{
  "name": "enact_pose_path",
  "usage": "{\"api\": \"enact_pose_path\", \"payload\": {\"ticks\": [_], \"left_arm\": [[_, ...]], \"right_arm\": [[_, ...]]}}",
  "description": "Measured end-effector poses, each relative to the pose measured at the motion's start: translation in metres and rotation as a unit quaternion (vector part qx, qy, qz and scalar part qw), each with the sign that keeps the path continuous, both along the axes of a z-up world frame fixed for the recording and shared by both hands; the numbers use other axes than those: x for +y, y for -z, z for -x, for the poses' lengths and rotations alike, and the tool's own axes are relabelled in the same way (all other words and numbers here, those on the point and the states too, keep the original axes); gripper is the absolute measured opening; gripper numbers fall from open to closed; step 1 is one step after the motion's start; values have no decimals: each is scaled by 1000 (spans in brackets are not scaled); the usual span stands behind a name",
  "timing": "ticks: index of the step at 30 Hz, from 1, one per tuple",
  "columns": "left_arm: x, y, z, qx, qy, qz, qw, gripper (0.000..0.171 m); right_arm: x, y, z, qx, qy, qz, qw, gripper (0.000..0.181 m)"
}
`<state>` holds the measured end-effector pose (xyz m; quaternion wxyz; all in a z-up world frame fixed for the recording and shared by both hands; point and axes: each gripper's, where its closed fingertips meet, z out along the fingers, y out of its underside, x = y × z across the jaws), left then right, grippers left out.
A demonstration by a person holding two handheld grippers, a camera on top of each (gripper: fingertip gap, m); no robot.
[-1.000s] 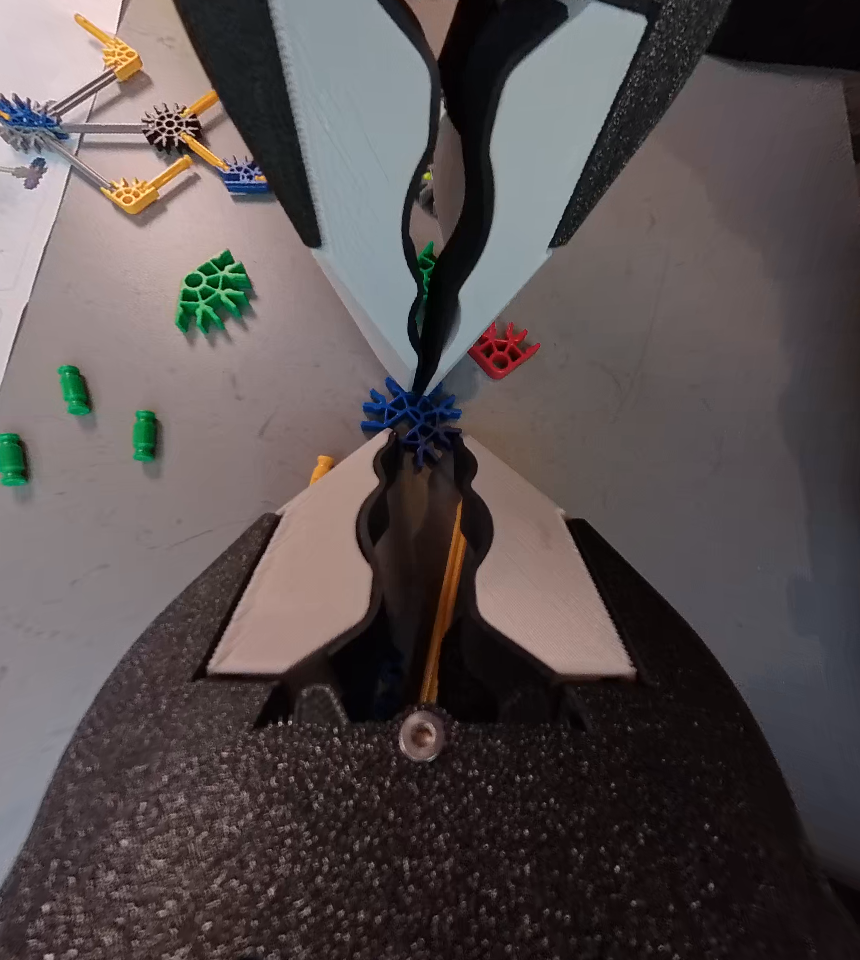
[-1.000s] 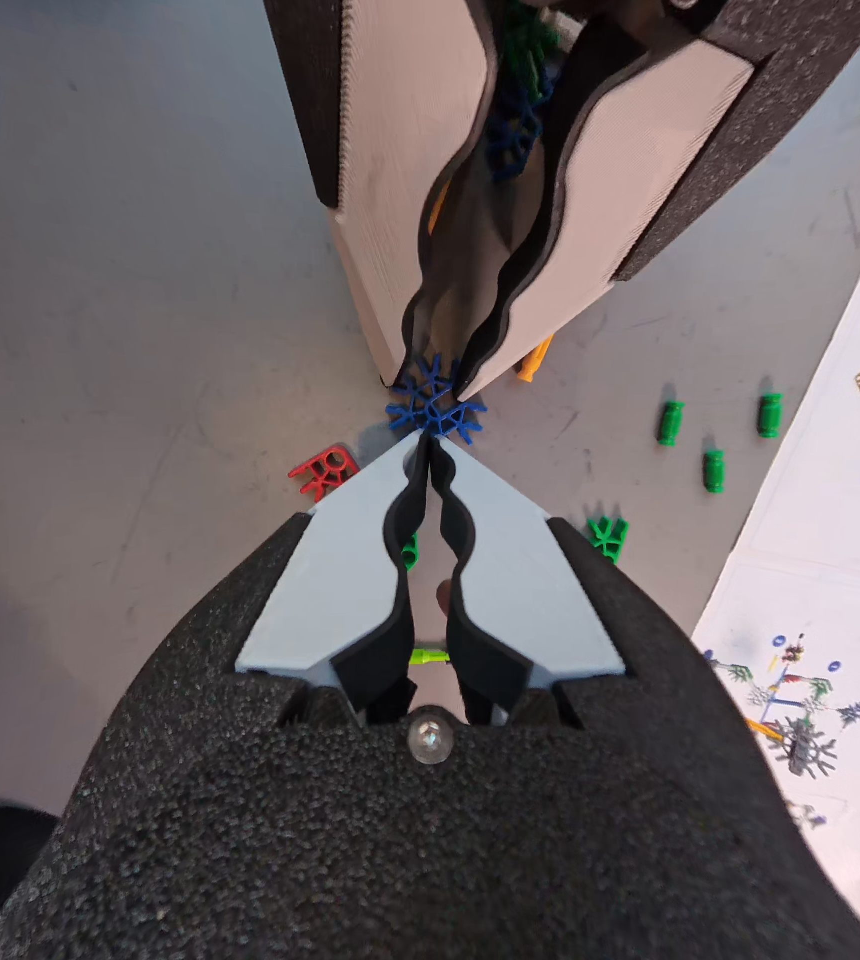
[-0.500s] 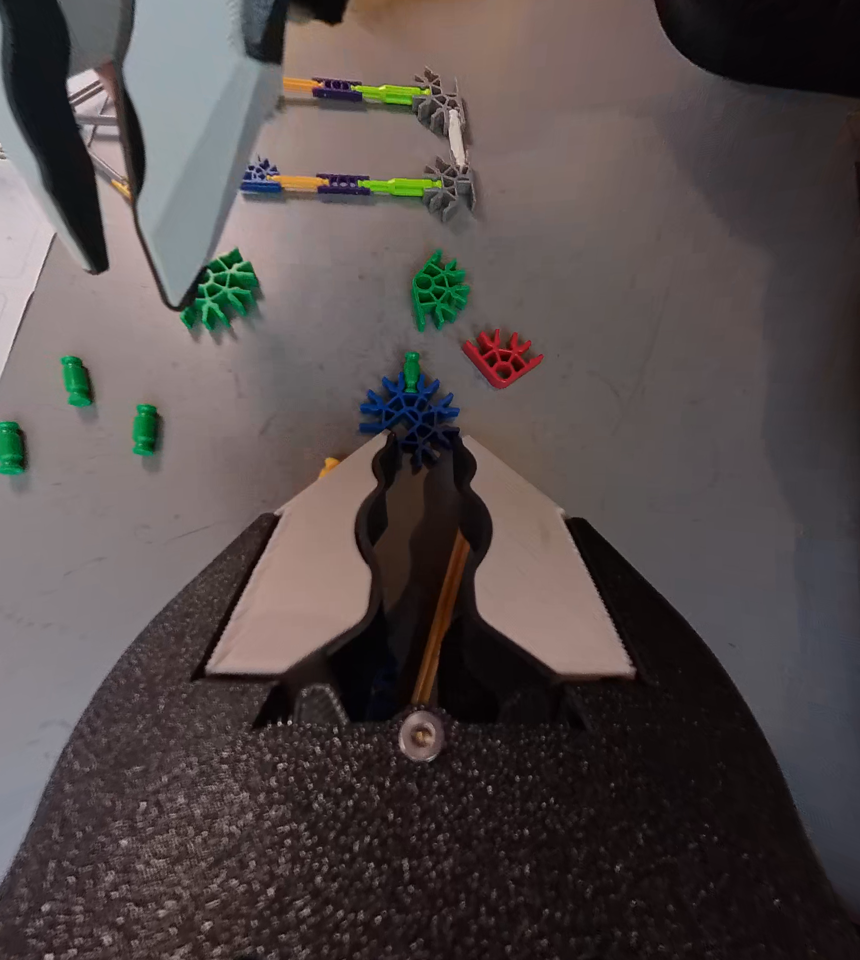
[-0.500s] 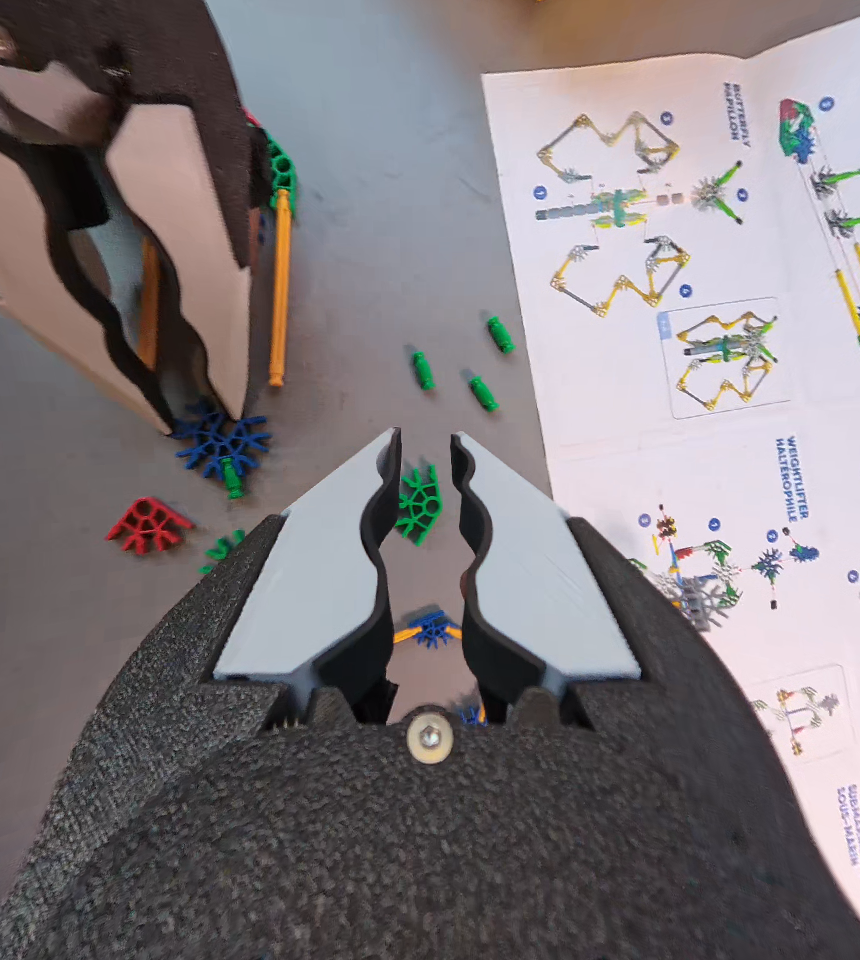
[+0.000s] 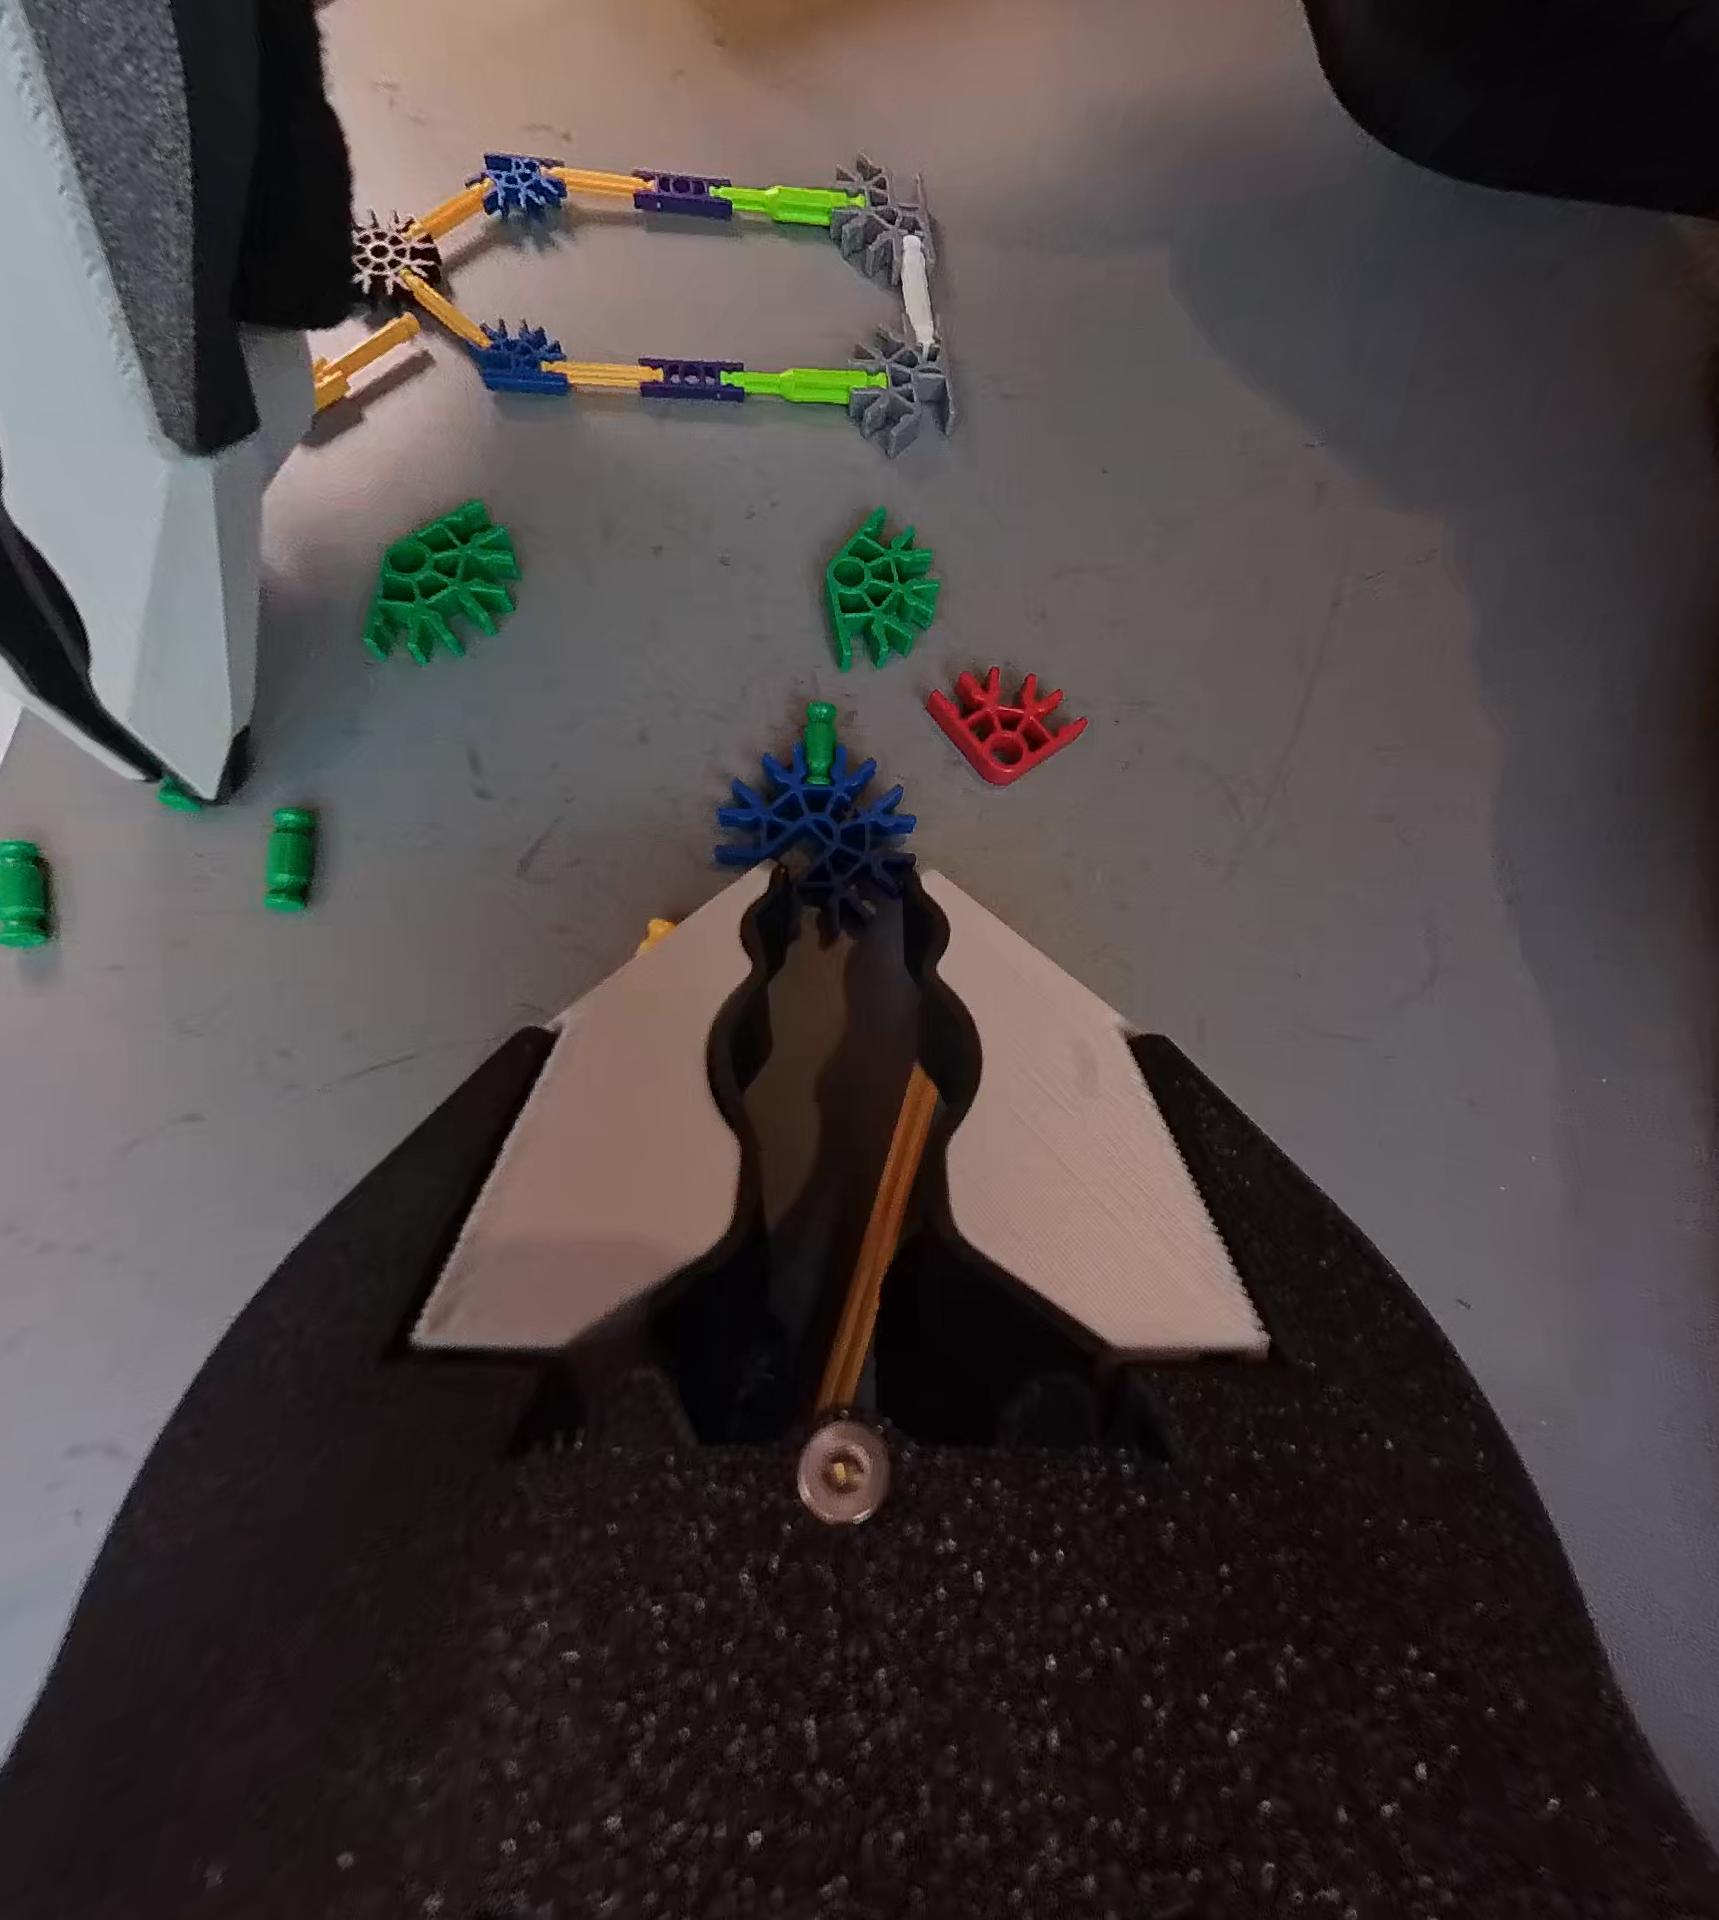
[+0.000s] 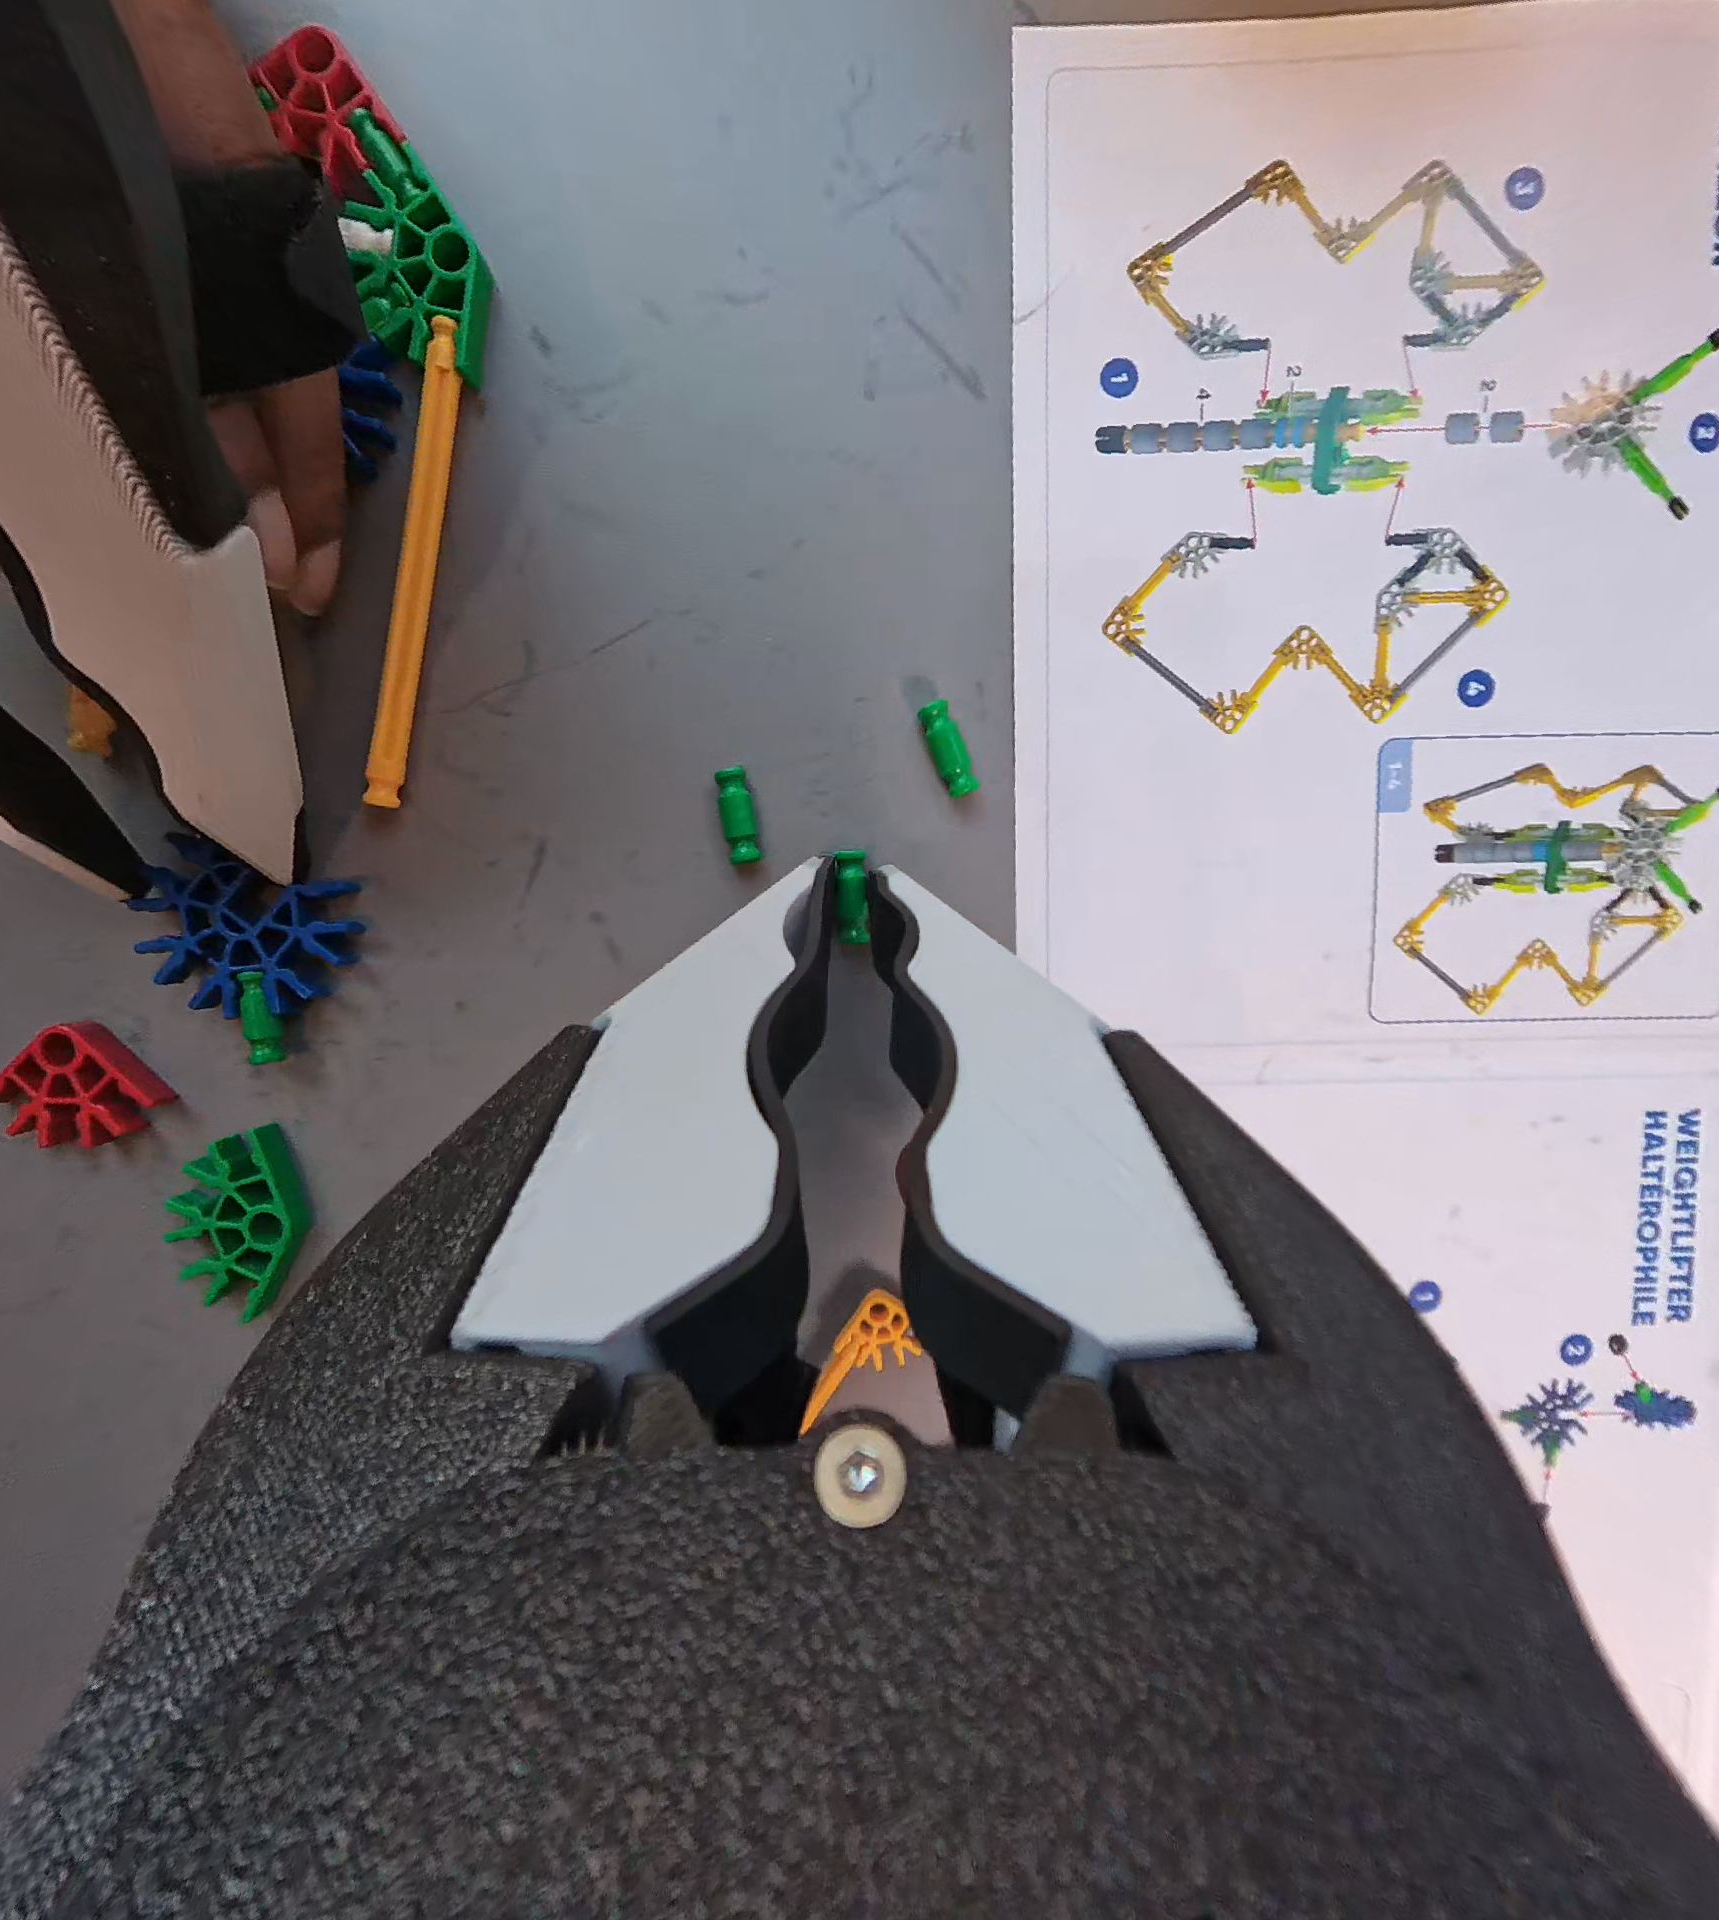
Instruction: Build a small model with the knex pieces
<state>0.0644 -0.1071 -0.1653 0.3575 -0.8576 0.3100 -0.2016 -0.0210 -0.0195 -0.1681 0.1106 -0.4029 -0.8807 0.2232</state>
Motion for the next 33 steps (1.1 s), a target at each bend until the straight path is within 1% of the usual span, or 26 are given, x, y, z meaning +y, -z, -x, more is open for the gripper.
{"api": "enact_pose_path", "payload": {"ticks": [1, 4, 5, 6, 8, 11, 14, 16, 17, 19, 21, 22, 24, 28, 33], "left_arm": [[0, 0, 0, 1, -1, 0, 1000, 22], [0, 0, 0, 3, -6, 5, 1000, 22], [-2, 0, 0, 4, -3, 9, 1000, 25], [-6, -1, -2, 1, 5, 17, 1000, 34], [-13, -3, -6, -12, 19, 37, 999, 36], [-25, -5, -9, -19, 45, 61, 997, 36], [-36, -7, -20, -38, 79, 73, 993, 36], [-42, -12, -27, -51, 107, 67, 991, 35], [-40, -16, -26, -53, 106, 54, 992, 32], [-29, -25, -16, -59, 74, 36, 995, 31], [-15, -27, 0, -51, 23, 20, 998, 31], [-10, -25, 7, -41, 4, 16, 999, 31], [-5, -18, 11, -21, -10, 13, 1000, 31], [-7, -4, 6, 19, 1, 17, 1000, 31], [-7, 1, 4, 39, 2, 15, 999, 29]], "right_arm": [[-2, -2, -3, 2, 1, 3, 1000, 5], [-15, -21, -16, 21, 26, 47, 998, 4], [-19, -28, -24, 29, 36, 56, 997, 4], [-24, -33, -33, 32, 47, 64, 996, 5], [-38, -40, -55, 31, 61, 82, 994, 5], [-58, -36, -90, 16, 83, 95, 992, 5], [-76, -27, -112, 6, 108, 100, 989, 5], [-81, -22, -117, 7, 130, 100, 986, 5], [-81, -20, -117, 10, 142, 99, 985, 5], [-79, -20, -114, 17, 161, 101, 982, 5], [-75, -19, -112, 20, 172, 95, 980, 5], [-74, -19, -111, 21, 173, 94, 980, 5], [-74, -18, -109, 21, 171, 94, 981, 5], [-73, -15, -104, 23, 163, 88, 983, 5], [-72, -13, -101, 24, 152, 89, 984, 5]]}}
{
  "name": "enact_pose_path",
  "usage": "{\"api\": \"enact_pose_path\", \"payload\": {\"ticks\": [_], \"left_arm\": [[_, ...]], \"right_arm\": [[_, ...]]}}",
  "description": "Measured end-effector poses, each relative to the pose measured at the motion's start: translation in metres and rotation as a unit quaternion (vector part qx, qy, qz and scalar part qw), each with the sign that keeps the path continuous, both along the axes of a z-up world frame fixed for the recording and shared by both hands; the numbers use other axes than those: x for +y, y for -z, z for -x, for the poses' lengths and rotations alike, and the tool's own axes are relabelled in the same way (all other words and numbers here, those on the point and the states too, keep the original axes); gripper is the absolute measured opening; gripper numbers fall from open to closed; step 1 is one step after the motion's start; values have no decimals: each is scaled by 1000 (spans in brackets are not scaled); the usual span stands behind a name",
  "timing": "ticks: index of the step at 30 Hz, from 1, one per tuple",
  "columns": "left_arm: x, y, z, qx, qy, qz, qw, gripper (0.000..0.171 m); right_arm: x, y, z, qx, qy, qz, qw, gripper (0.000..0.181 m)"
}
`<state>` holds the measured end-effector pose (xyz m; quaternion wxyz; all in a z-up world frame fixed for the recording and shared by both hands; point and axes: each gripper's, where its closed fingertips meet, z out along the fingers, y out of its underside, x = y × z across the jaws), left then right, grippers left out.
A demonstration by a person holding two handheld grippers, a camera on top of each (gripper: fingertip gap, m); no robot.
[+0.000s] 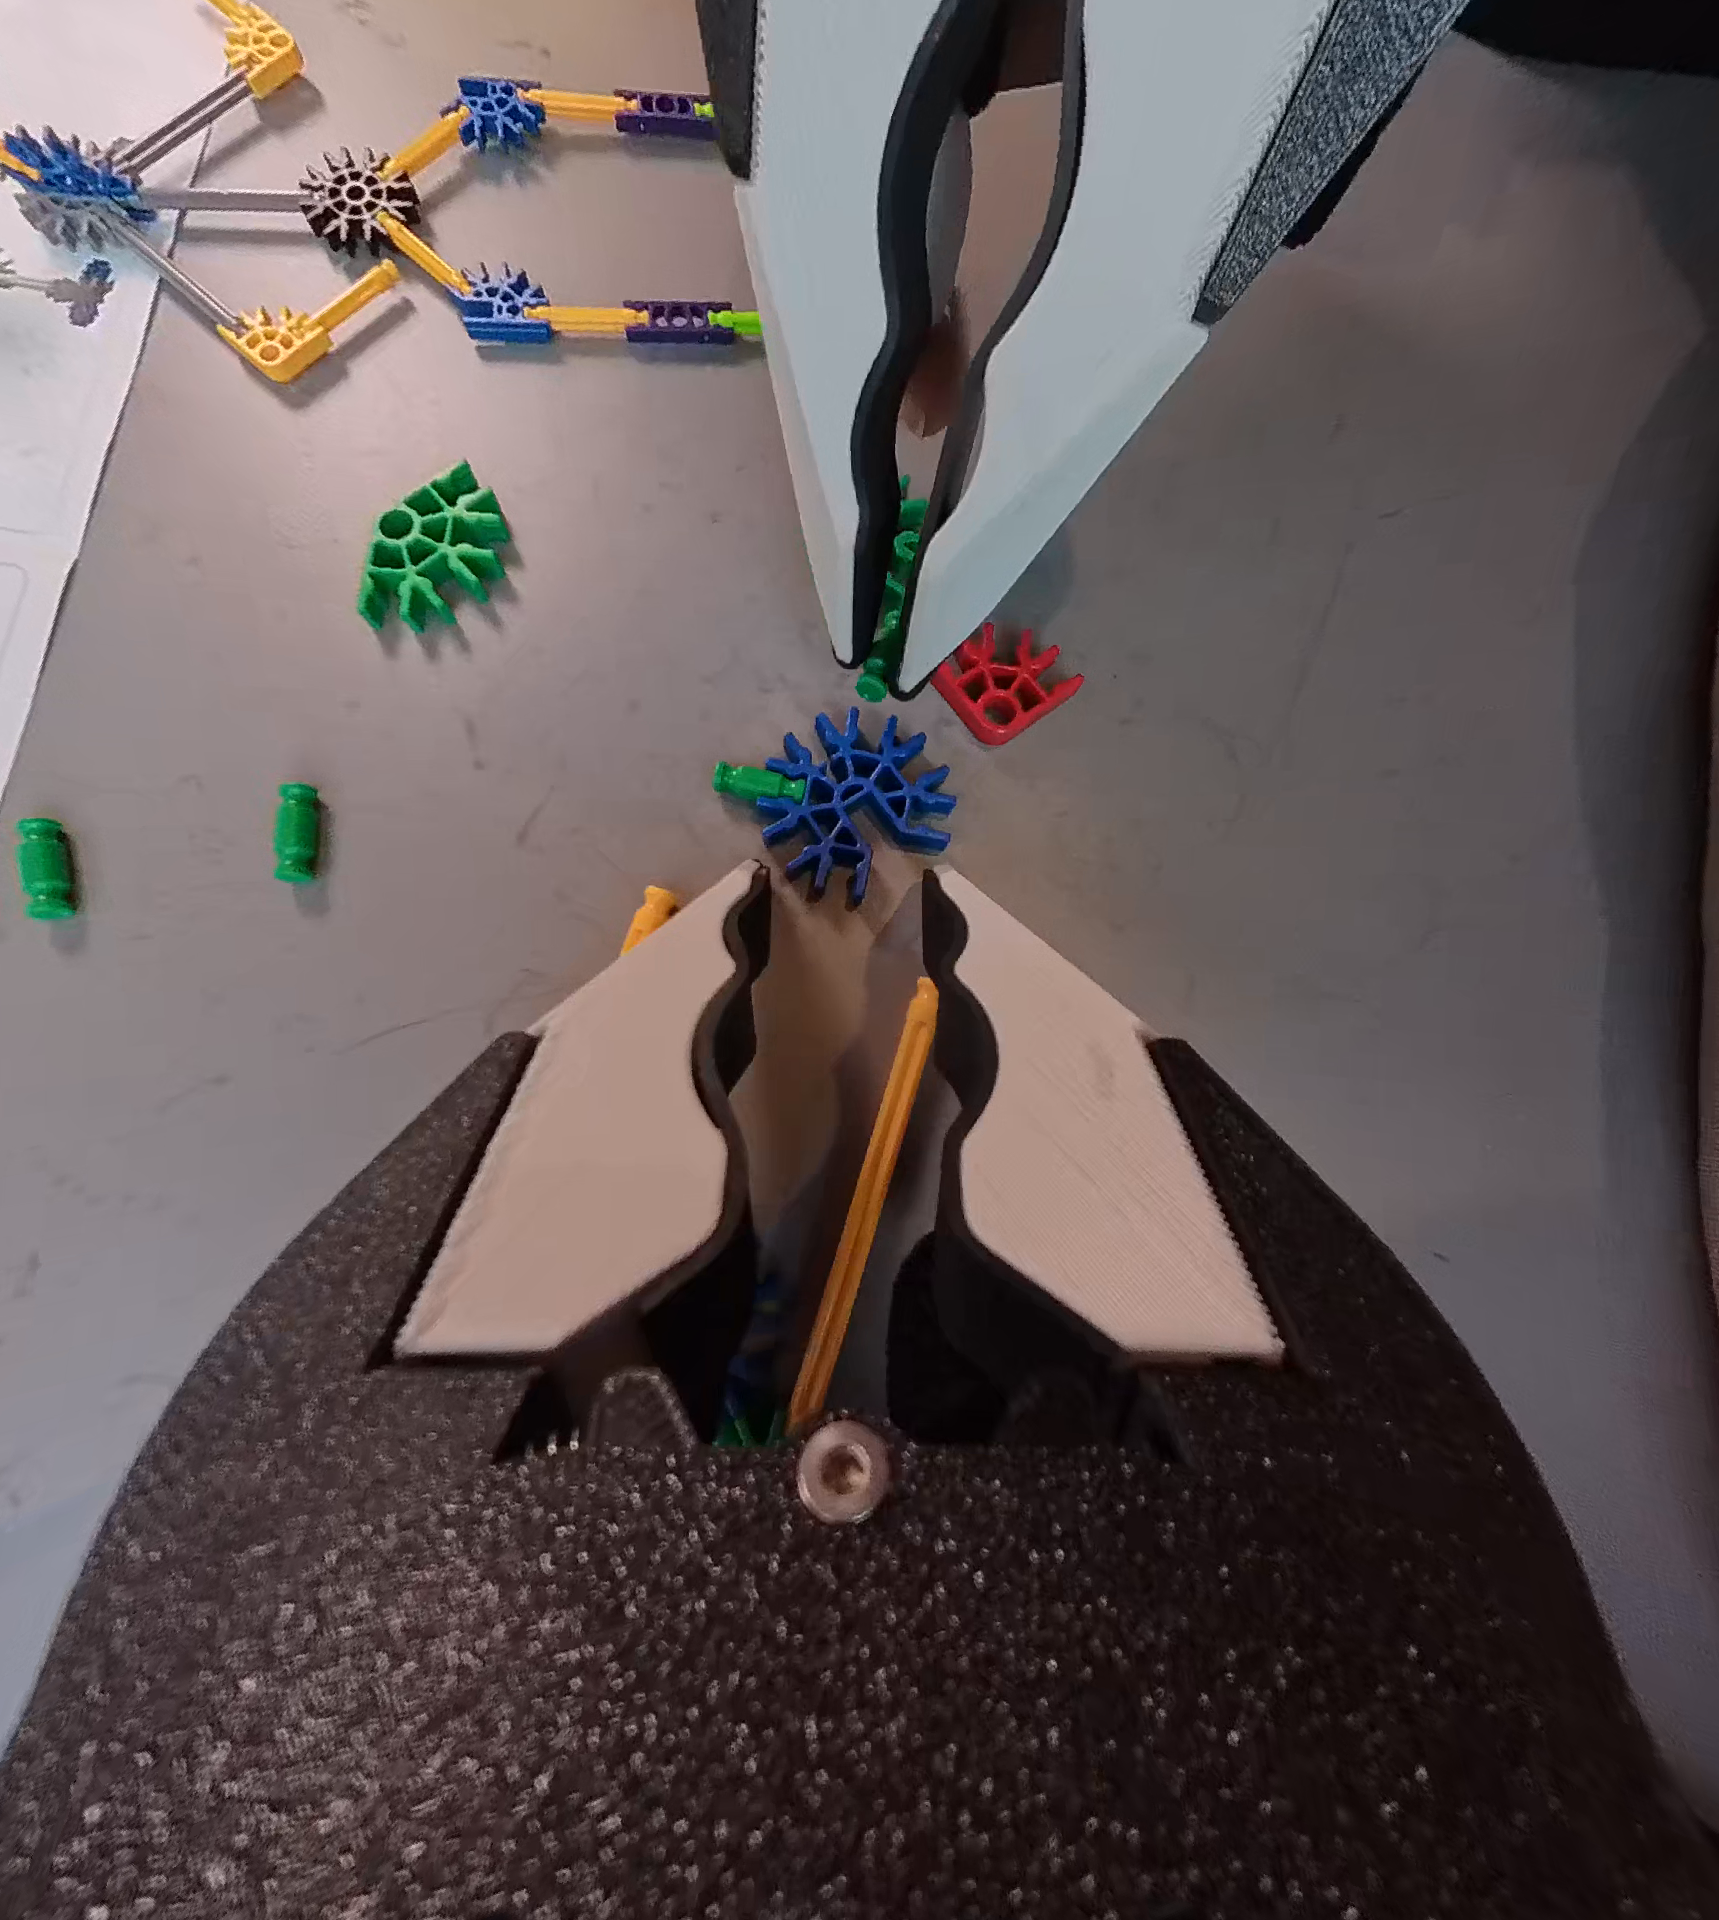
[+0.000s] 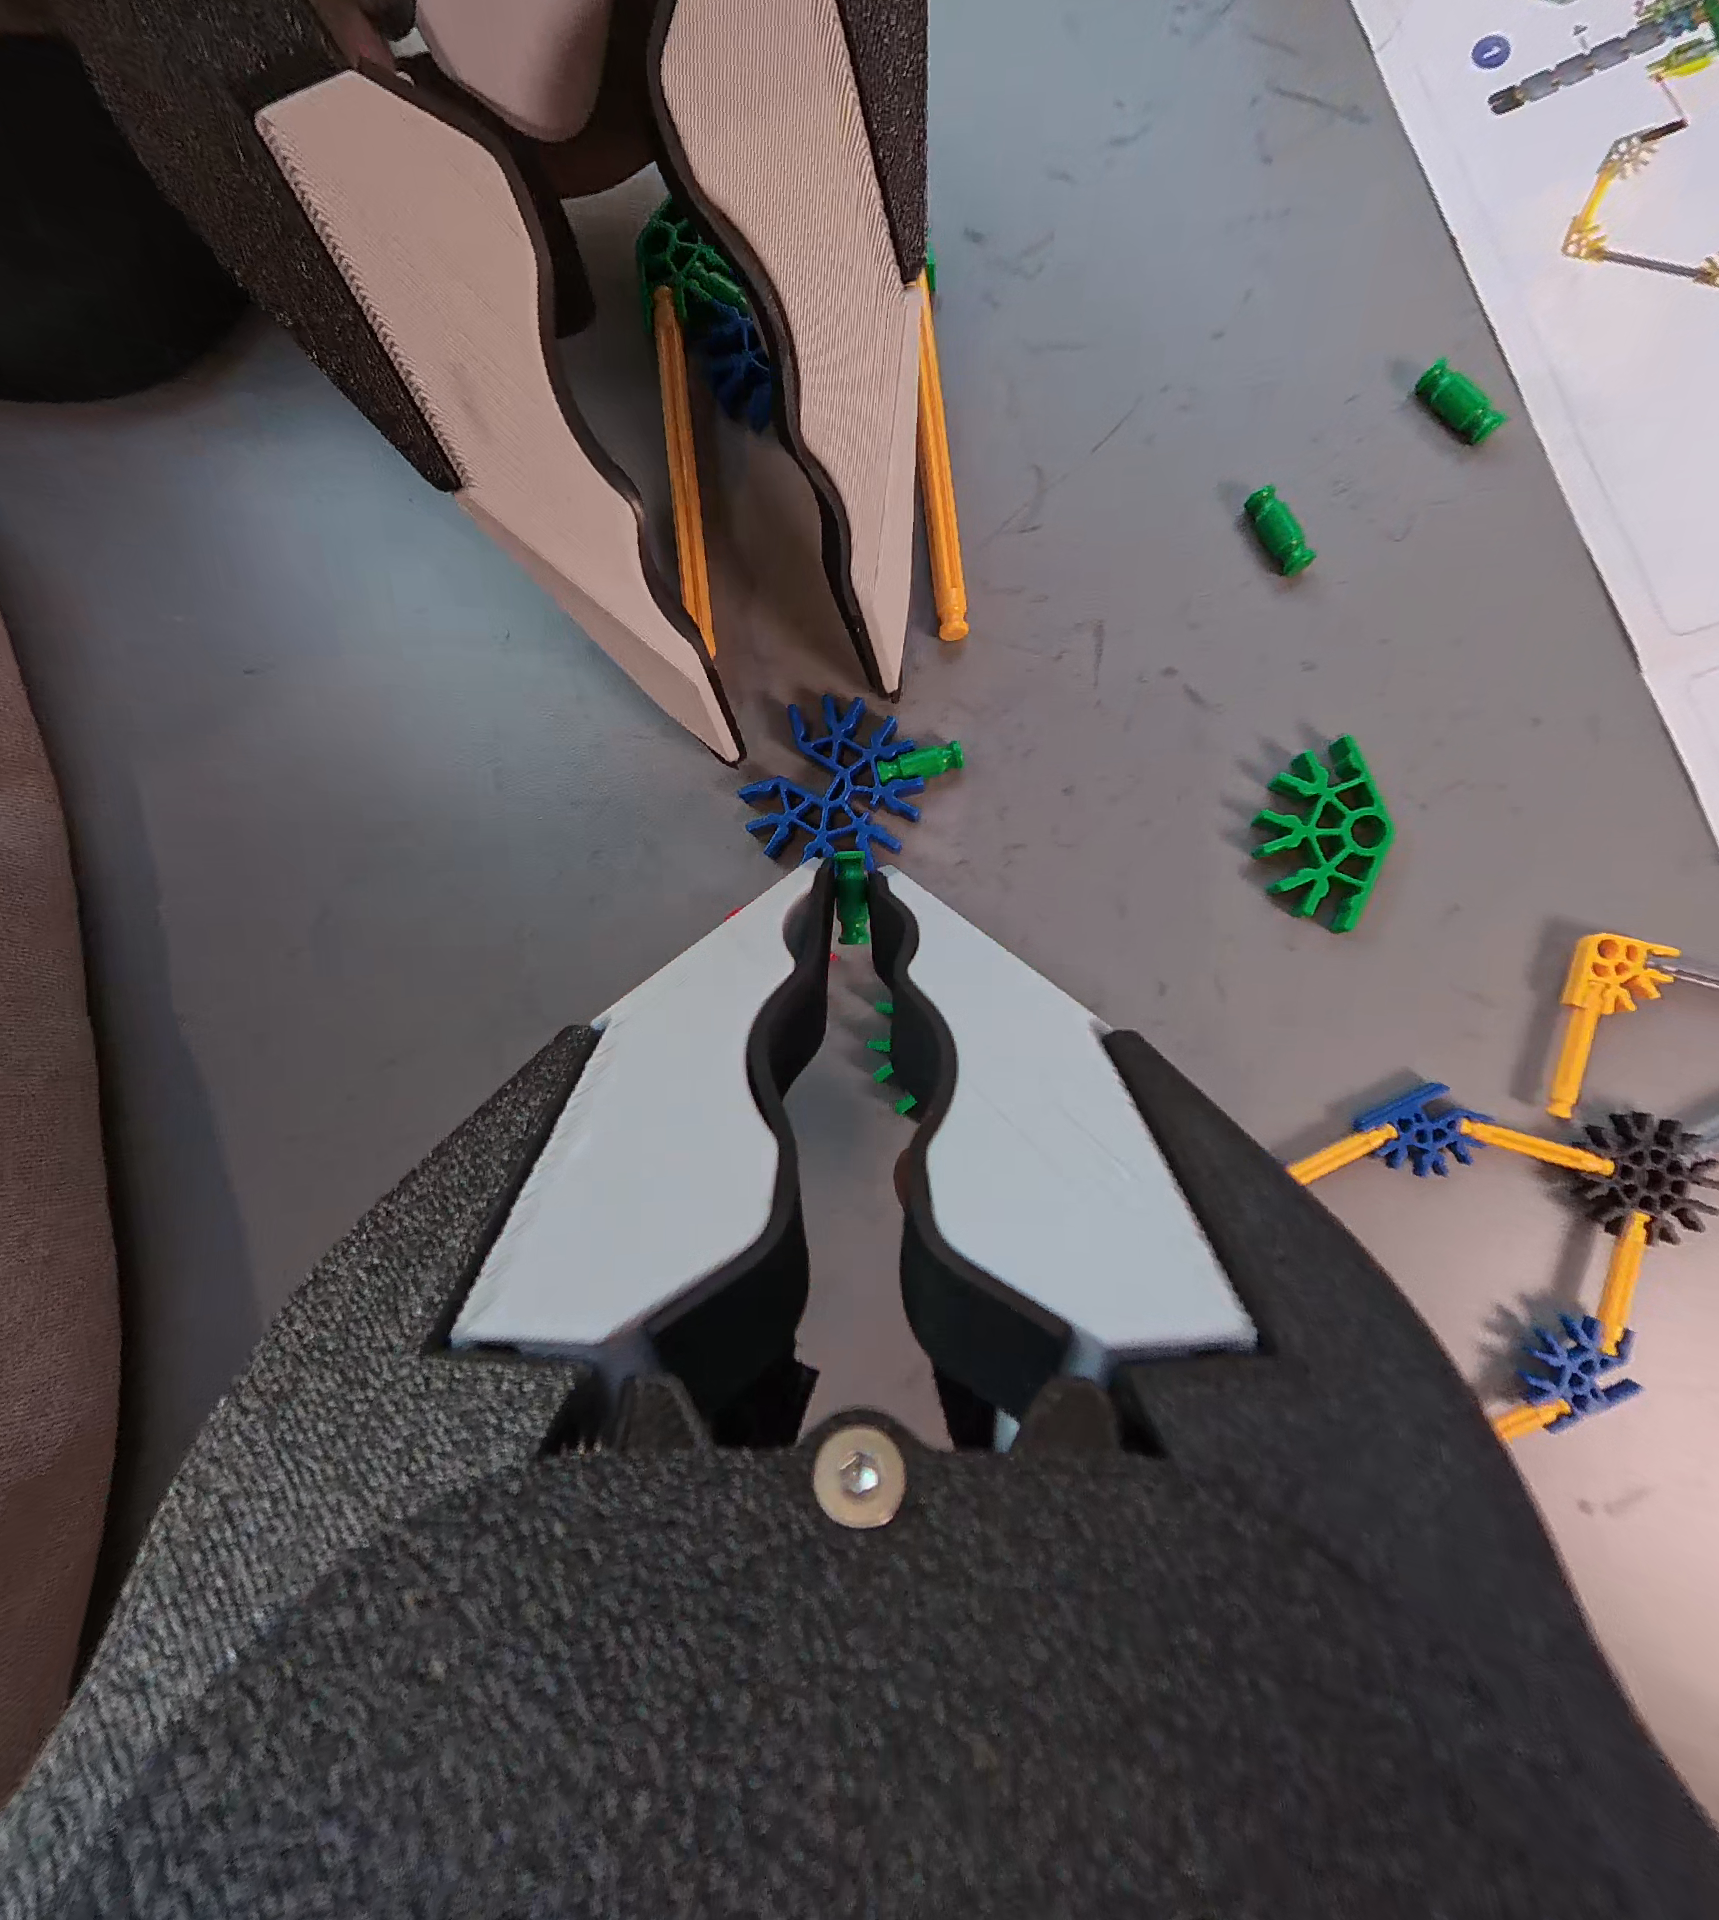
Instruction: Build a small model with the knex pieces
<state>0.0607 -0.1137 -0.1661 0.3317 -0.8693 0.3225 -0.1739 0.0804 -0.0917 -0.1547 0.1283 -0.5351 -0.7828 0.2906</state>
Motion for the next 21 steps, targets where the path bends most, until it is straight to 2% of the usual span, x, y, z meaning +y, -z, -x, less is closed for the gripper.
{"api": "enact_pose_path", "payload": {"ticks": [21], "left_arm": [[-4, 1, 1, 23, 8, -6, 1000, 21]], "right_arm": [[-3, 6, 4, -10, -30, -4, 999, 5]]}}
